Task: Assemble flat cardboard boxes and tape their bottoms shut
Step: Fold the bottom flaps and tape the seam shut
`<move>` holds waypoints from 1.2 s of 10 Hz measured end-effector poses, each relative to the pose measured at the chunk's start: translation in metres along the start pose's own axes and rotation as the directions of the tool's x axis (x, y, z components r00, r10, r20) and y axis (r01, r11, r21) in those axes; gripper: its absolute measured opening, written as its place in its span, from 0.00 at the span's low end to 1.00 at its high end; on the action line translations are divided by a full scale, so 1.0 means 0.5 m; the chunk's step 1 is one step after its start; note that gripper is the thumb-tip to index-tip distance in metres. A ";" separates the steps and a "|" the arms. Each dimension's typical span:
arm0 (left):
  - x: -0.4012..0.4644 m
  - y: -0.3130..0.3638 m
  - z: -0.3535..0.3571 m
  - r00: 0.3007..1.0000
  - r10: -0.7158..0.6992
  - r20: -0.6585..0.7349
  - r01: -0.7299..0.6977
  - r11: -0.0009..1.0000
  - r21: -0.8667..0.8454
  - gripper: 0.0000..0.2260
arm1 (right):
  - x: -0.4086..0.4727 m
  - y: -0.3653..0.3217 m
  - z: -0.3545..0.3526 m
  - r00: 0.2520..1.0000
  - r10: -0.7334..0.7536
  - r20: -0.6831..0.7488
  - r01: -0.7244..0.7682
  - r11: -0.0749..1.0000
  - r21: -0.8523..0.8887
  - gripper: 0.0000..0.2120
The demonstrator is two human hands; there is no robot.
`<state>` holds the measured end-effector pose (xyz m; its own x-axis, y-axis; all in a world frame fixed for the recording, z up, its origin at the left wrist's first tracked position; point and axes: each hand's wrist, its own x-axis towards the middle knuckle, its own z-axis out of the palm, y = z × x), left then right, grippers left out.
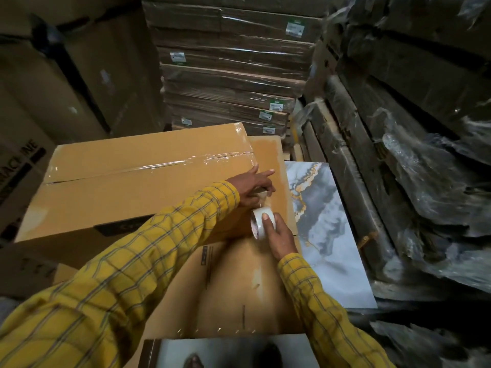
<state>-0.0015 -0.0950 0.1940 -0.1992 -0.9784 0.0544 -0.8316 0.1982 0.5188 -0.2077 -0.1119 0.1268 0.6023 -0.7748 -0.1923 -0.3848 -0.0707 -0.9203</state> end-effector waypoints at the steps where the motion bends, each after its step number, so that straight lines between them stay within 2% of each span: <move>1: -0.016 0.002 0.006 0.998 -0.021 -0.063 0.024 0.998 0.055 0.24 | 0.002 0.017 -0.013 0.998 -0.021 0.052 0.017 0.997 0.076 0.16; 2: -0.040 0.017 0.018 0.972 -0.114 -0.205 0.152 0.972 0.180 0.29 | 0.006 0.031 -0.035 0.992 0.072 0.103 -0.103 0.934 0.341 0.17; 3: -0.073 0.046 0.047 0.880 -0.237 -0.411 0.367 0.890 0.272 0.33 | 0.031 0.062 -0.065 0.959 0.259 0.111 -0.276 0.778 0.564 0.12; 4: -0.086 0.066 0.090 0.762 -0.236 -0.602 0.476 0.836 0.274 0.32 | 0.050 0.113 -0.090 0.903 0.429 0.027 -0.398 0.810 0.430 0.07; 5: -0.085 0.080 0.124 0.664 -0.241 -0.708 0.502 0.845 0.183 0.31 | 0.057 0.180 -0.107 0.859 0.498 -0.115 -0.509 0.855 -0.100 0.10; 6: -0.089 0.095 0.150 0.592 -0.254 -0.765 0.493 0.865 0.095 0.28 | 0.058 0.236 -0.109 0.851 0.502 -0.153 -0.513 0.736 -0.441 0.18; 7: -0.097 0.118 0.191 0.536 -0.220 -0.815 0.472 0.879 0.073 0.23 | 0.057 0.268 -0.098 0.869 0.471 -0.149 -0.484 0.750 -0.451 0.19; 8: -0.101 0.144 0.228 0.431 -0.195 -0.881 0.556 0.827 0.089 0.17 | 0.054 0.286 -0.090 0.891 0.445 -0.090 -0.433 0.774 -0.461 0.19; 9: -0.090 0.188 0.267 0.342 -0.365 -0.866 0.677 0.735 -0.042 0.15 | 0.059 0.308 -0.088 0.888 0.448 -0.100 -0.443 0.780 -0.442 0.17; 10: -0.065 0.205 0.276 0.133 -0.719 -0.682 0.545 0.628 -0.556 0.17 | 0.069 0.318 -0.088 0.891 0.452 -0.055 -0.429 0.793 -0.433 0.16; 11: -0.035 0.197 0.274 0.027 -0.844 -0.536 0.362 0.508 -0.782 0.18 | 0.082 0.313 -0.088 0.890 0.456 -0.013 -0.422 0.811 -0.405 0.15; 12: -0.014 0.197 0.269 0.043 -0.858 -0.511 0.311 0.498 -0.809 0.17 | 0.076 0.264 -0.096 0.920 0.375 -0.116 -0.392 0.861 -0.323 0.07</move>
<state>-0.1519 -0.0609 0.1299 0.9702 -0.2423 -0.0066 -0.0565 -0.2524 0.9660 -0.2691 -0.1811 0.0146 0.3287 -0.8122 -0.4820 -0.7934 0.0394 -0.6074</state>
